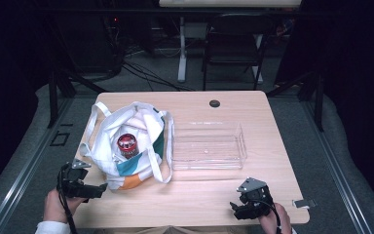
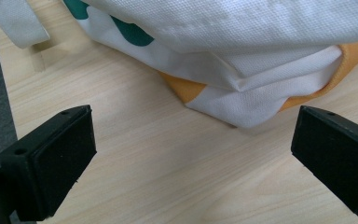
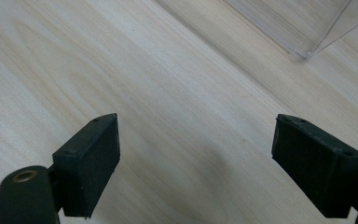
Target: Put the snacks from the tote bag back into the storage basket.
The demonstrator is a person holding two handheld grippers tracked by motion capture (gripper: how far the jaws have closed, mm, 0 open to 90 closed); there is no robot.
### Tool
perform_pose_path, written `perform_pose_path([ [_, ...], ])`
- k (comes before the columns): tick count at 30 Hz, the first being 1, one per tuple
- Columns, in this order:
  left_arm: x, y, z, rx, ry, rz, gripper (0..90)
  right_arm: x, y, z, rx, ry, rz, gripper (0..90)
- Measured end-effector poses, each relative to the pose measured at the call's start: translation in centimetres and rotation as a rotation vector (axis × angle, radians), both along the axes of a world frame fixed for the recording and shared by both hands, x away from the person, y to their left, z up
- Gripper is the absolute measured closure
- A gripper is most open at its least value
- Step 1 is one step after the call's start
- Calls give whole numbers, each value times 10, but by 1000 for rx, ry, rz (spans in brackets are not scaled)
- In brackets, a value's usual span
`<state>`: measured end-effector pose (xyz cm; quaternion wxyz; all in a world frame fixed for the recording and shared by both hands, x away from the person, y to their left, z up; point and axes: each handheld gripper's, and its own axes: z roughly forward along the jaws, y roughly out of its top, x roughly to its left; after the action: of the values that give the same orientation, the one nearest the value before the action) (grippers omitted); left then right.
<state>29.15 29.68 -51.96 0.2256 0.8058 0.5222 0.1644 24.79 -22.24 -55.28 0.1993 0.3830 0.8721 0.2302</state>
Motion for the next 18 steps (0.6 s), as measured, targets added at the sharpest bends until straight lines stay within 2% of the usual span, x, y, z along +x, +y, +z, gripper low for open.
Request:
perform_pose_path([
  [4, 0, 0, 0, -2, 8, -2, 0, -1, 0, 1, -6, 4, 4, 147],
  [18, -1, 0, 2, -7, -8, 0, 0, -1, 0, 1, -7, 4, 6, 147],
])
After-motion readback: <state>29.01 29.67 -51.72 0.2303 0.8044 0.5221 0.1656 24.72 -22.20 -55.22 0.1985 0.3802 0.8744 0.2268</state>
